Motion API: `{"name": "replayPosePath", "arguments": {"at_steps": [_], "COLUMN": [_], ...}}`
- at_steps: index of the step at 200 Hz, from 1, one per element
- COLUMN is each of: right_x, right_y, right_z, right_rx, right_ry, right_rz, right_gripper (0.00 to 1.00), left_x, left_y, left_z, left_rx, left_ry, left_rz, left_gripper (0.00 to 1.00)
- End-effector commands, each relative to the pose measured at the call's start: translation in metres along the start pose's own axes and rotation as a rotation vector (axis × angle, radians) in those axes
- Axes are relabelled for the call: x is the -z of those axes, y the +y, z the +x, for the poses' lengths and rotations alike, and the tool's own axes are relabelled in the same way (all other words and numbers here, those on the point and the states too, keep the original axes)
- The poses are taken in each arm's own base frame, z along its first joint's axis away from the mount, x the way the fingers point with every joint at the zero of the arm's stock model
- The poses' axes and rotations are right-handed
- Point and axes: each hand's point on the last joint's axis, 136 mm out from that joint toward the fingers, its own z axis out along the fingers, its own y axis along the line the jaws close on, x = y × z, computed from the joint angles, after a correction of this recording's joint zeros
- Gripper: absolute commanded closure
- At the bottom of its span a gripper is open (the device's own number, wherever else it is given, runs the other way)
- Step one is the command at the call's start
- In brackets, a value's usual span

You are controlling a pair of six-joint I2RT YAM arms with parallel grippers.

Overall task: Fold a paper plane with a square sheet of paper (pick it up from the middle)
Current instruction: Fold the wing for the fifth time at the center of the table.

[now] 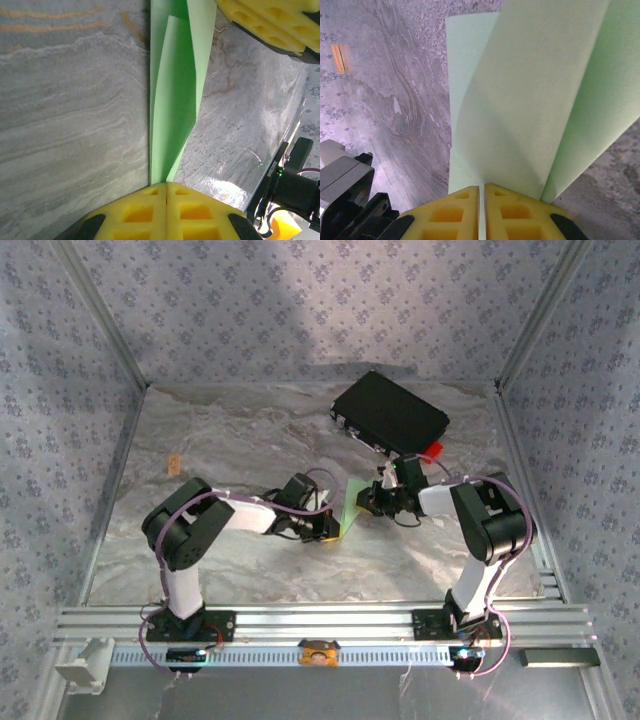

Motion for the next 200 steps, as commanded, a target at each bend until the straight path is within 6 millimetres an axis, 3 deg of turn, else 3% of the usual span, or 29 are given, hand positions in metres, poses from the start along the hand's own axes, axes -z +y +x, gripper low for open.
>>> {"name": "replayPosePath", "arguments": {"at_steps": [1, 45, 99, 122, 150, 175, 200], "right_x": [-0.005, -0.001, -0.003, -0.002, -0.003, -0.002, -0.003], "right_y": [-0.036, -0.035, -0.035, -0.035, -0.036, -0.037, -0.038], "right_z": [0.012, 0.011, 0.011, 0.011, 0.011, 0.011, 0.011], "right_rx": [-0.045, -0.044, -0.043, -0.044, -0.047, -0.046, -0.049], "right_ry": [0.023, 0.018, 0.023, 0.021, 0.023, 0.024, 0.023], "right_rz": [0.131, 0.128, 0.121, 0.124, 0.128, 0.130, 0.134], "right_gripper": [0.87, 0.87, 0.87, 0.87, 0.87, 0.87, 0.87], "left_x": [-0.008, -0.006, 0.015, 0.028, 0.034, 0.024, 0.013], "left_y": [0.009, -0.001, -0.011, -0.020, -0.042, -0.065, -0.073], "left_z": [0.031, 0.030, 0.015, 0.004, -0.009, -0.020, -0.028], "left_rx": [0.057, 0.059, 0.008, -0.015, -0.060, -0.098, -0.111], "left_ry": [0.098, 0.083, -0.013, -0.069, -0.074, -0.022, 0.022], "left_rz": [-0.012, 0.024, -0.012, -0.013, 0.052, 0.123, 0.139], "left_gripper": [0.98, 0.97, 0.76, 0.73, 0.80, 0.86, 0.88]}}
